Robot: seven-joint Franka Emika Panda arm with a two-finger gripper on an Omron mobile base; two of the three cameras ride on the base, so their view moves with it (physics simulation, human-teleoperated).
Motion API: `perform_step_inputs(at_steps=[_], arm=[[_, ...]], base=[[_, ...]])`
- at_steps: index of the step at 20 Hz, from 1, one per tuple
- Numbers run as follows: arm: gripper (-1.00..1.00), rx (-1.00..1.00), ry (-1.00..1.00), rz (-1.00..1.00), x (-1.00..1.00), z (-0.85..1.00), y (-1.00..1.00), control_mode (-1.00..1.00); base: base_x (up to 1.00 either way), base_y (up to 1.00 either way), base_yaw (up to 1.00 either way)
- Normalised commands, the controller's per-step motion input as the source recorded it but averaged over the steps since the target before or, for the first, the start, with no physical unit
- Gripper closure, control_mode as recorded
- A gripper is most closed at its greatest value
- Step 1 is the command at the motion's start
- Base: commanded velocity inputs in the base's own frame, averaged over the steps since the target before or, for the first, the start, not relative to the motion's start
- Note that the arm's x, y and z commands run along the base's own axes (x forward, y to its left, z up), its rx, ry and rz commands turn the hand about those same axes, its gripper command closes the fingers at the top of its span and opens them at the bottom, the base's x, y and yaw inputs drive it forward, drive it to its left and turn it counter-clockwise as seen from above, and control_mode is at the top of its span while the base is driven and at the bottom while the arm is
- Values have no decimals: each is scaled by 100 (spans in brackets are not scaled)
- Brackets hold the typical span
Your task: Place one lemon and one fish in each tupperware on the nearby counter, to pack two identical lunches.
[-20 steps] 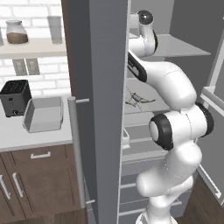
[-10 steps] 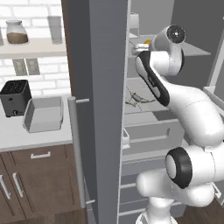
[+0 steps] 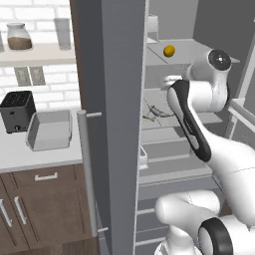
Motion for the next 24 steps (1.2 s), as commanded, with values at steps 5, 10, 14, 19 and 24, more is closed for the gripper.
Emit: perform_step_inputs(at_steps=[5, 10, 14, 19, 24], arm=[[100, 0, 14, 6, -100, -30, 0, -100], [100, 0, 0, 0, 0, 0, 0, 100], [100, 0, 0, 0, 0, 0, 0, 100], [100, 0, 0, 0, 0, 0, 0, 100], [100, 0, 0, 0, 0, 0, 0, 100]], base=[[0, 0, 0], [-100, 14, 2], [-100, 31, 7], [-98, 88, 24], [-9, 100, 26]])
